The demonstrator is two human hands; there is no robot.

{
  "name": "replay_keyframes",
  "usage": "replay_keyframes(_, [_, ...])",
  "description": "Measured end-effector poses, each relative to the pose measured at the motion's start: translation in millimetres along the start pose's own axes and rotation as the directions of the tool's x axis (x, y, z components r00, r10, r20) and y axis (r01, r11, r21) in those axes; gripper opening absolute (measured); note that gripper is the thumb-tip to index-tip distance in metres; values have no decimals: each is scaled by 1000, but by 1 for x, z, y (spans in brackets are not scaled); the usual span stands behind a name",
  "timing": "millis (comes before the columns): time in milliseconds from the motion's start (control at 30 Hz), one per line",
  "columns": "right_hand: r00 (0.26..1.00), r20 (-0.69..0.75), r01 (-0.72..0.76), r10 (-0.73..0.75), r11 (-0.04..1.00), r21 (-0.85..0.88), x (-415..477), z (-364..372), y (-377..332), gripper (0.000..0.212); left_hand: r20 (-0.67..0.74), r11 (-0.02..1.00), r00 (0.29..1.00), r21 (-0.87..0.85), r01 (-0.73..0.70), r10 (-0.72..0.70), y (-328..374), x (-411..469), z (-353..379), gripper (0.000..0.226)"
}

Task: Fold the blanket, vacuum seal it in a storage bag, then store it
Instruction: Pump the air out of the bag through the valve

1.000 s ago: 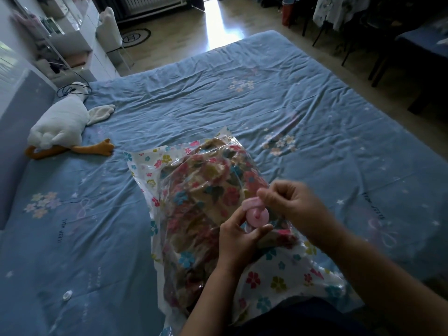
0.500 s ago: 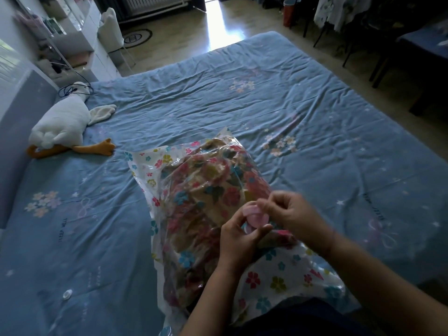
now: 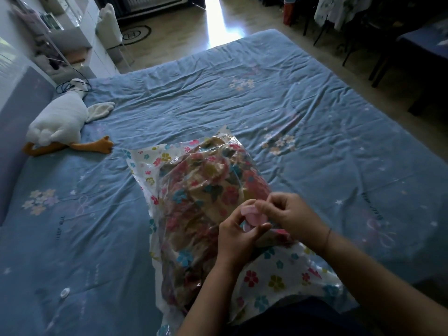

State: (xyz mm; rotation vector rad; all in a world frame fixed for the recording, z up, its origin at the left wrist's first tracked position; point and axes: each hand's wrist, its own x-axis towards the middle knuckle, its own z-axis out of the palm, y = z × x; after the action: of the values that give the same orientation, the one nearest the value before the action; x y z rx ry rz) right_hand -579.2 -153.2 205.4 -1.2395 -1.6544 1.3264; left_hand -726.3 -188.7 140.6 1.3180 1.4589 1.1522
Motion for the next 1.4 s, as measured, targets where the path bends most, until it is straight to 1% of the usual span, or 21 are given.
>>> replay_keyframes(33, [999,0,-33,34,998,-48,1,1,8,53,-5,1000,1000,-1,2,-2,1,0,0,50])
replay_keyframes(100, [1000,-22,7,-8,999,-40,1,-2,-2,54,3,1000,1000,6,-13,13,4,1,-1,49])
replay_keyframes(167, [991,-58,125,-120,988,87,-2,-10,-35,51,12,1000,1000,6,-23,23,3,4,0,50])
replay_keyframes(233, [973,-63,231,-222,937,262,-5,-19,-66,45,-1,1000,1000,7,-6,6,0,5,0,58])
replay_keyframes(300, [956,-76,292,-284,888,354,-7,-24,-72,43,-1,1000,1000,11,8,-8,-1,4,1,59])
replay_keyframes(367, [973,-53,231,-226,919,321,-4,-18,-58,40,3,1000,1000,12,13,-14,-1,3,2,55])
replay_keyframes(467, [1000,0,-3,3,997,80,1,-2,-13,51,0,1000,1000,-3,5,-5,-3,2,2,49])
replay_keyframes(533, [998,3,-56,56,998,-4,0,1,1,49,-12,1000,1000,-13,12,-12,-2,1,1,50])
replay_keyframes(633, [995,-38,94,-90,986,137,-3,-9,-31,42,13,1000,1000,5,-3,3,0,3,0,48])
replay_keyframes(733, [968,-67,250,-243,892,376,-4,-24,-65,36,5,999,999,-8,35,-35,-4,4,1,57])
replay_keyframes(767, [962,-75,269,-261,871,411,-3,-25,-66,36,3,999,999,-14,41,-41,-4,4,2,57])
replay_keyframes(833, [981,-47,192,-188,917,350,-1,-19,-51,41,2,999,999,-25,39,-39,-3,3,3,54])
replay_keyframes(900, [999,18,24,-28,981,195,1,-8,-22,47,9,999,1000,-25,20,-19,-1,2,3,50])
replay_keyframes(967, [996,37,-87,86,995,50,0,-1,-2,43,19,999,1000,-34,3,-2,1,0,1,47])
replay_keyframes(1033, [999,34,-44,42,998,50,-1,-3,-8,37,33,1000,999,-16,-8,9,2,1,-1,45])
replay_keyframes(1100, [997,1,73,-75,978,196,-4,-13,-40,31,30,1000,1000,-3,-4,4,2,4,-2,46])
replay_keyframes(1167, [980,7,181,-197,916,358,-6,-25,-73,29,17,1000,1000,-8,17,-17,1,5,-1,52])
replay_keyframes(1233, [956,17,261,-293,876,406,-7,-29,-81,27,30,1000,999,2,23,-23,1,4,0,52])
replay_keyframes(1300, [965,21,235,-261,899,369,-6,-22,-63,27,28,1000,999,-6,25,-24,0,3,0,49])
replay_keyframes(1333, [981,24,177,-193,936,304,-4,-16,-48,27,22,1000,1000,-11,17,-17,0,2,0,47])
replay_keyframes(1400, [999,36,14,-19,992,126,-3,-6,-15,39,15,1000,1000,-9,7,-7,1,1,0,43])
